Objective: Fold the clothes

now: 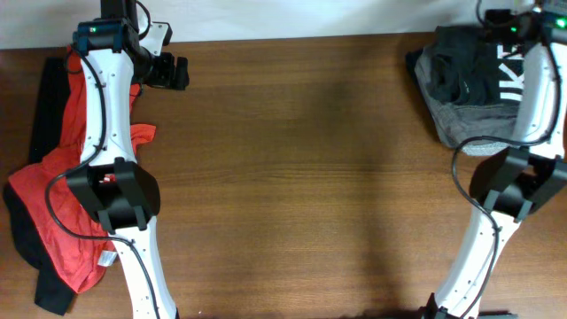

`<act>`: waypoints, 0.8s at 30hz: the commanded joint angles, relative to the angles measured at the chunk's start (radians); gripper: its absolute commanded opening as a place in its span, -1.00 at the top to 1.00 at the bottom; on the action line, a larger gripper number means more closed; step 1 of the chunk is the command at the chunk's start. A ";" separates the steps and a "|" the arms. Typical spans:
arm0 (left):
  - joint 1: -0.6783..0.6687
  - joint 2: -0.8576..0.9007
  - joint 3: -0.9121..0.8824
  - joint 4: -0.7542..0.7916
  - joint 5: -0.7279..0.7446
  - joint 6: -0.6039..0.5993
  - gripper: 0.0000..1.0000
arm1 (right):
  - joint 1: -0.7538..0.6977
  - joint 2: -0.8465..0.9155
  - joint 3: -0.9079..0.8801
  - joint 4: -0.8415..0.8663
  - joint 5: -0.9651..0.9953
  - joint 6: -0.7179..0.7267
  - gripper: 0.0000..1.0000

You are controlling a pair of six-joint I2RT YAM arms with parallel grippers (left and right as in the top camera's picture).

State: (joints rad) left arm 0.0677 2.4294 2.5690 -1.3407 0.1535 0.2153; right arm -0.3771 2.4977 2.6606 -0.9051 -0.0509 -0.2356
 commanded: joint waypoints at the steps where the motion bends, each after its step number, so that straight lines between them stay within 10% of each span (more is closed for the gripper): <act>1: -0.007 0.009 -0.001 0.006 0.014 -0.013 -0.98 | -0.016 0.064 -0.067 0.038 -0.053 0.009 -0.79; 13: -0.013 0.009 -0.001 0.006 0.014 -0.013 -0.98 | -0.022 0.114 -0.426 0.418 -0.103 0.078 -0.98; 24: -0.013 0.009 -0.001 0.005 0.014 -0.013 -0.99 | -0.024 0.021 -0.290 0.237 -0.097 0.114 -0.98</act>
State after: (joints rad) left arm 0.0574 2.4294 2.5690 -1.3380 0.1535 0.2153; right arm -0.4053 2.5752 2.3238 -0.5961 -0.1257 -0.1524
